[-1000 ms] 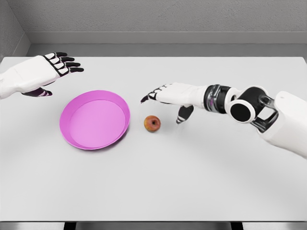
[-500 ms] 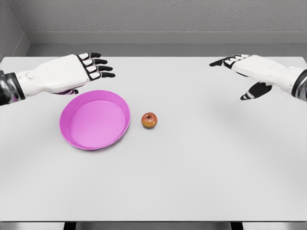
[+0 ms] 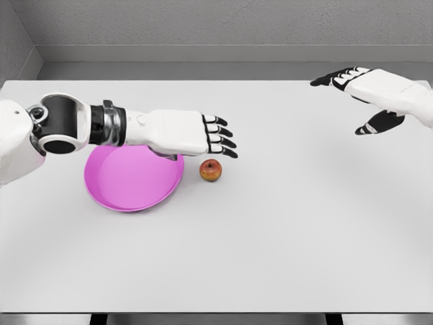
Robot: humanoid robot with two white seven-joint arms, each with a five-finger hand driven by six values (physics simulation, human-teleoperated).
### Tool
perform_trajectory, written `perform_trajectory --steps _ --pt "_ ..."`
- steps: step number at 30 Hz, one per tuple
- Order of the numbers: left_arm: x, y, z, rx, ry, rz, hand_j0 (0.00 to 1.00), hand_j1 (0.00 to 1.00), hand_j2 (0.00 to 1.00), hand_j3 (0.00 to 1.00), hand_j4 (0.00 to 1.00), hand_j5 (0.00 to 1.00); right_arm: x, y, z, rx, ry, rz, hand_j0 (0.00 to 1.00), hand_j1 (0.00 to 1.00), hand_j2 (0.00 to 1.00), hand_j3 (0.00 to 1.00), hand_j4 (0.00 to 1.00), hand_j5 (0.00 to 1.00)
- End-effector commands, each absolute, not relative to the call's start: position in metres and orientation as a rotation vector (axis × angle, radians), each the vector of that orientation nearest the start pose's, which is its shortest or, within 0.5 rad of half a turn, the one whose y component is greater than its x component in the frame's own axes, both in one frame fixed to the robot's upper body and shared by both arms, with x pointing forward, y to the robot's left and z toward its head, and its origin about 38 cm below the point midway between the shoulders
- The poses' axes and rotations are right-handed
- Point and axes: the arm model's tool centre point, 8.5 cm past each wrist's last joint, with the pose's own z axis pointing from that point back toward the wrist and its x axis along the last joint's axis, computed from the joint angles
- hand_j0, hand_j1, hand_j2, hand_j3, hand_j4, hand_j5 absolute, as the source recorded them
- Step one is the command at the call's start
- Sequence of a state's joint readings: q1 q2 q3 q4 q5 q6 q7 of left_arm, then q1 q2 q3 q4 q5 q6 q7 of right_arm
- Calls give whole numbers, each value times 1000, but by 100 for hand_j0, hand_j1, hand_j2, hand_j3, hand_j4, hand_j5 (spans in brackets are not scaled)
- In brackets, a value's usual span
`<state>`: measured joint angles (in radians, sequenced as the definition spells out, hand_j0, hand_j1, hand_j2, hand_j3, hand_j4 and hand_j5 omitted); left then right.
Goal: Put the apple on the plate with both arms
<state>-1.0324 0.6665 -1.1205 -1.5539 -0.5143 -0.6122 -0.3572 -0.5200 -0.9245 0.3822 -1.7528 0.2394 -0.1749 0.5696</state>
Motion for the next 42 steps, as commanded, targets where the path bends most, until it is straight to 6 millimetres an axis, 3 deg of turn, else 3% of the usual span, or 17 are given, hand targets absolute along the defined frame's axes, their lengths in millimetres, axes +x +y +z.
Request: perform_trajectory --steps 1,7,11,25,42 --pt "427 141 230 -249 1746 2751 100 100 100 100 100 100 412 -321 292 -558 -1430 1748 100 100 100 100 100 100" --pt "444 143 217 -200 1792 2830 100 100 100 100 100 100 411 -317 283 -528 -1429 1745 100 100 100 100 100 100" --pt "449 140 209 -192 1778 2855 100 100 100 100 100 100 410 -322 287 -550 -1415 1756 100 100 100 100 100 100" --pt "443 104 206 -117 1747 2810 100 100 100 100 100 100 408 -321 277 -524 -1403 1758 100 100 100 100 100 100" --pt "459 109 181 -129 1668 2925 100 100 100 100 100 100 408 -322 278 -529 -1403 1758 100 100 100 100 100 100"
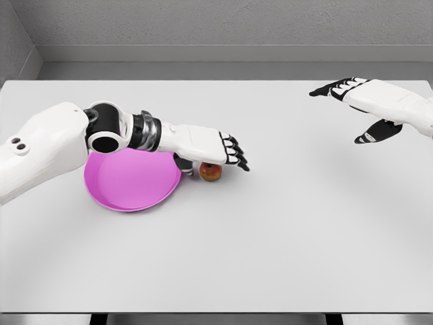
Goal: Put the apple on the plate with both arms
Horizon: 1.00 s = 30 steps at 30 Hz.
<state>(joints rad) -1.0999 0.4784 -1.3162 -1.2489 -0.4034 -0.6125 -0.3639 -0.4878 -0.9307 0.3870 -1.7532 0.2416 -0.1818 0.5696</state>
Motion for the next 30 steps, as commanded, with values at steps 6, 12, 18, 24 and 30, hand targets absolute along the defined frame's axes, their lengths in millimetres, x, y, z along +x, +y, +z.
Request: perform_trajectory --steps 6,12,18,24,30 --pt "459 110 179 -143 1645 2931 100 100 100 100 100 100 408 -322 279 -531 -1403 1758 100 100 100 100 100 100" --pt "460 107 174 -189 1568 2931 100 100 100 100 100 100 408 -323 279 -533 -1401 1758 100 100 100 100 100 100" --pt "459 102 174 -193 1553 2921 100 100 100 100 100 100 408 -324 280 -537 -1402 1757 100 100 100 100 100 100" --pt "459 96 178 -194 1555 2904 100 100 100 100 100 100 408 -324 280 -537 -1402 1757 100 100 100 100 100 100" --pt "459 95 178 -195 1500 2924 100 100 100 100 100 100 408 -324 280 -537 -1402 1757 100 100 100 100 100 100"
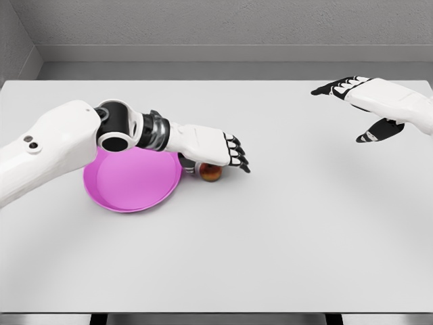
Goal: Put the apple on the plate with both arms
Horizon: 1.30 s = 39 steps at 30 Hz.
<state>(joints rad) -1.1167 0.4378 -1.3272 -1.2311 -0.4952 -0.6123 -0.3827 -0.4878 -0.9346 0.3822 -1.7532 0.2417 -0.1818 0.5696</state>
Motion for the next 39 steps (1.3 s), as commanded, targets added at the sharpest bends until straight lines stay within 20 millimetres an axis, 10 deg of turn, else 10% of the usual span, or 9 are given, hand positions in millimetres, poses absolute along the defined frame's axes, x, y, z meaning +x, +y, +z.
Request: perform_trajectory --steps 1,14,27,39 --pt "457 92 176 -178 1455 2943 100 100 100 100 100 100 408 -324 280 -537 -1402 1757 100 100 100 100 100 100" --pt "458 89 184 -194 1388 2950 100 100 100 100 100 100 408 -325 281 -541 -1400 1757 100 100 100 100 100 100" --pt "457 89 184 -189 1340 2966 59 59 59 59 59 59 408 -326 282 -544 -1398 1758 100 100 100 100 100 100" --pt "457 91 183 -189 1304 2984 42 42 42 42 42 42 408 -326 282 -544 -1398 1758 100 100 100 100 100 100"
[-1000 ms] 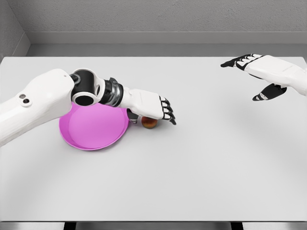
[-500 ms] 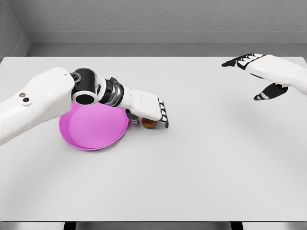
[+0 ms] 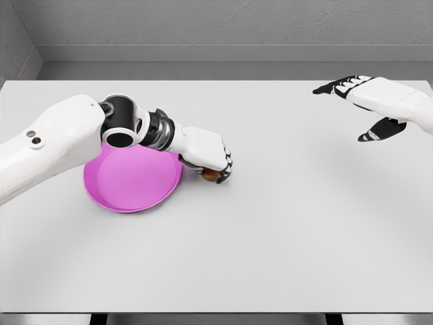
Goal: Put the apple on the plate with both arms
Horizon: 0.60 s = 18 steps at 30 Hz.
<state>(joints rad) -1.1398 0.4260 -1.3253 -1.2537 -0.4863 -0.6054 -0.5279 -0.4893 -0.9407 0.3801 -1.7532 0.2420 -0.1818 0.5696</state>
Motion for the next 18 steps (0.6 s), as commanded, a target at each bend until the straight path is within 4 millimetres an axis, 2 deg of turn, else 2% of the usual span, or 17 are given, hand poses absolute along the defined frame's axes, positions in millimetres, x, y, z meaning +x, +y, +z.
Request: perform_trajectory --steps 1,9,11,12,15,16,18 --pt "457 92 182 -190 1300 2985 42 42 42 42 42 42 408 -326 283 -547 -1398 1758 100 100 100 100 100 100" --pt "456 94 178 -185 1251 3009 42 42 42 42 42 42 407 -329 283 -553 -1388 1761 100 100 100 100 100 100" --pt "457 95 177 -191 1242 3011 39 39 39 39 39 39 407 -329 283 -553 -1388 1761 100 100 100 100 100 100" --pt "457 95 176 -201 1234 3009 34 34 34 34 34 34 407 -329 284 -555 -1390 1761 100 100 100 100 100 100" --pt "457 96 176 -205 1226 3011 29 29 29 29 29 29 407 -329 283 -553 -1388 1761 100 100 100 100 100 100" --pt "458 96 175 -222 1209 3008 23 23 23 23 23 23 407 -329 283 -554 -1387 1761 100 100 100 100 100 100" --pt "458 97 175 -225 1209 3009 18 18 18 18 18 18 407 -329 283 -553 -1388 1761 100 100 100 100 100 100"
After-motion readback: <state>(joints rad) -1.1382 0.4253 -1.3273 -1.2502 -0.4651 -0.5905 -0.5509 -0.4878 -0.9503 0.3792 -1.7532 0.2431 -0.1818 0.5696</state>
